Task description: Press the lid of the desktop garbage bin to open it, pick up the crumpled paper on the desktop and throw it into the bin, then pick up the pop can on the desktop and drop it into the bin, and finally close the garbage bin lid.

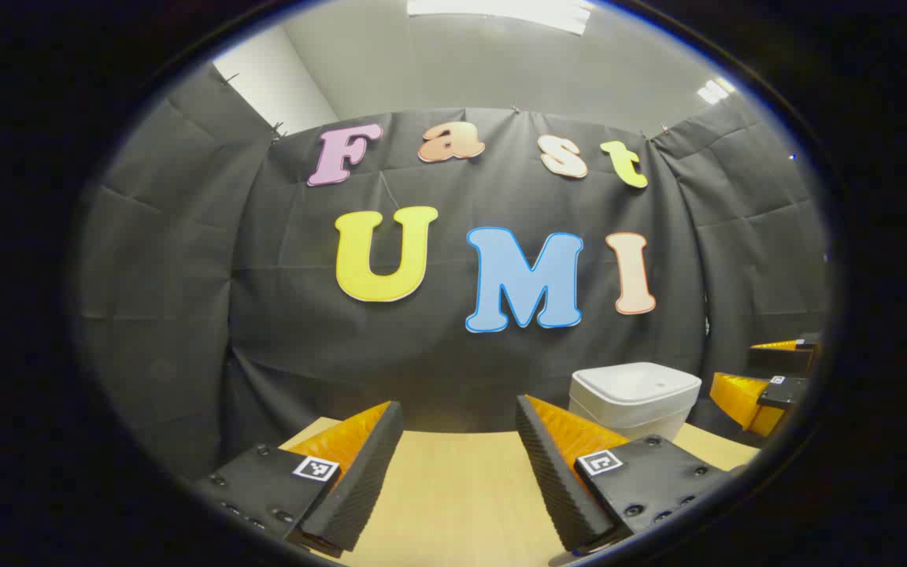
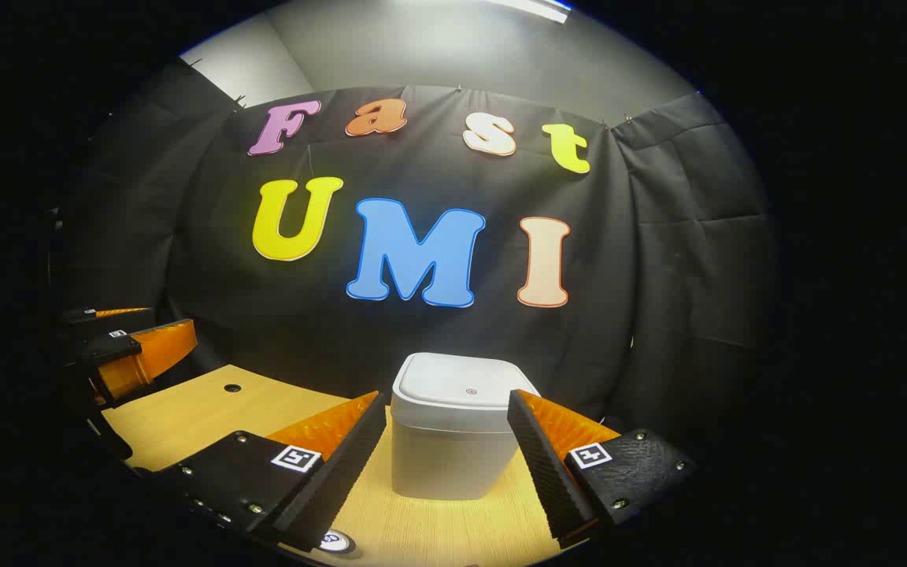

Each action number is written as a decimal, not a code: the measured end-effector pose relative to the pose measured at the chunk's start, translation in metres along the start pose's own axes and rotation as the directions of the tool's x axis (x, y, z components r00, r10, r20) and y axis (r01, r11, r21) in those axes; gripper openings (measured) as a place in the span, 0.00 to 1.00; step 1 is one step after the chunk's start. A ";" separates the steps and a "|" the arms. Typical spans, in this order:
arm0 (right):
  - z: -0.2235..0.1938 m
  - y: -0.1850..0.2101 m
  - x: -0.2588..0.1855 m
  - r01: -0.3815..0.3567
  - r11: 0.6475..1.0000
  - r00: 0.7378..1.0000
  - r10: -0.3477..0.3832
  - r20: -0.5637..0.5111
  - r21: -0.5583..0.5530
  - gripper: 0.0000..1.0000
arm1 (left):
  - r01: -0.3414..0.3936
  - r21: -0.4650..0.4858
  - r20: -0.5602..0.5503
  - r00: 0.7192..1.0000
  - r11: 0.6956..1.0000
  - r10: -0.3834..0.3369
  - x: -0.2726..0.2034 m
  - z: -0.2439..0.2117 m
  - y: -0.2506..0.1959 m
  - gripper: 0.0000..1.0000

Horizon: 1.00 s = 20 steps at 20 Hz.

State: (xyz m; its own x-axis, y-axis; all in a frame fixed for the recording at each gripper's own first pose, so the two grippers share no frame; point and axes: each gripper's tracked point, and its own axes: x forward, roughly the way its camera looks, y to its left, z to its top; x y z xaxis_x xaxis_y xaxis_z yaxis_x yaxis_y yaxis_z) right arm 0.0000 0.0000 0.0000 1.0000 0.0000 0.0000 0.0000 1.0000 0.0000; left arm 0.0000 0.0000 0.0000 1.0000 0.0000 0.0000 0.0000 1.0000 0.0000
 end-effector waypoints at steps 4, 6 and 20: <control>0.001 0.000 0.002 -0.006 1.000 1.000 0.006 -0.002 0.005 0.99 | 0.002 0.001 0.002 1.000 1.000 -0.002 0.001 0.000 0.000 0.98; 0.000 0.000 0.003 -0.004 1.000 1.000 0.004 -0.002 0.005 0.99 | 0.002 -0.003 -0.005 1.000 1.000 -0.002 0.000 -0.001 -0.001 0.98; 0.001 -0.001 0.011 0.012 1.000 1.000 -0.012 -0.013 0.012 0.99 | -0.004 0.005 -0.008 1.000 1.000 0.004 0.000 -0.001 0.001 0.95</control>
State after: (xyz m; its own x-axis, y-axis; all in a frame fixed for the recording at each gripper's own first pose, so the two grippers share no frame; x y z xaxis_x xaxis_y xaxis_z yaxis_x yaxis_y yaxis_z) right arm 0.0114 -0.0011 0.0009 0.9998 -0.0122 -0.0126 0.0123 0.9999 0.0118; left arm 0.0004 0.0007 -0.0010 1.0000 0.0045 -0.0076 -0.0044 1.0000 0.0046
